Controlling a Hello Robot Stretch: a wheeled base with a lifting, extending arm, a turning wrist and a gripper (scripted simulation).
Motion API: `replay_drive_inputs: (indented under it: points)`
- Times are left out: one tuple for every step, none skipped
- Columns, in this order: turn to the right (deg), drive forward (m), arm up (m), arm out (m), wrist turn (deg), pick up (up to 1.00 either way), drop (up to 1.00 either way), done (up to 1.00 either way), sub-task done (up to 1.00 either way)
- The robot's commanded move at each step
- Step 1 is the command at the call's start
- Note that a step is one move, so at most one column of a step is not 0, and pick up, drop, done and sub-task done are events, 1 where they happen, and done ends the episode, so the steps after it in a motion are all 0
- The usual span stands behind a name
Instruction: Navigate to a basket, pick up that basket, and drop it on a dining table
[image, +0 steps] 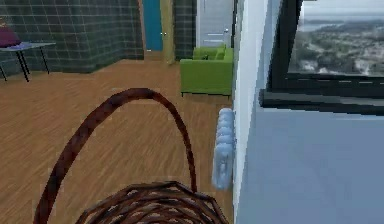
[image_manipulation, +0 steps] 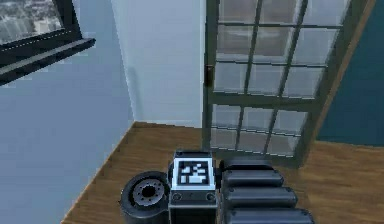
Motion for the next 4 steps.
replay_drive_inputs:
  points:
    - [0.0,0.3,0.0,0.0,0.0,0.0,0.0,0.0,0.0]
    - [-33.0,0.0,0.0,0.0,0.0,0.0,0.0,0.0,0.0]
    - [-3.0,0.0,0.0,0.0,0.0,0.0,0.0,0.0,0.0]
    - [0.0,1.0,0.0,0.0,0.0,0.0,0.0,0.0,0.0]
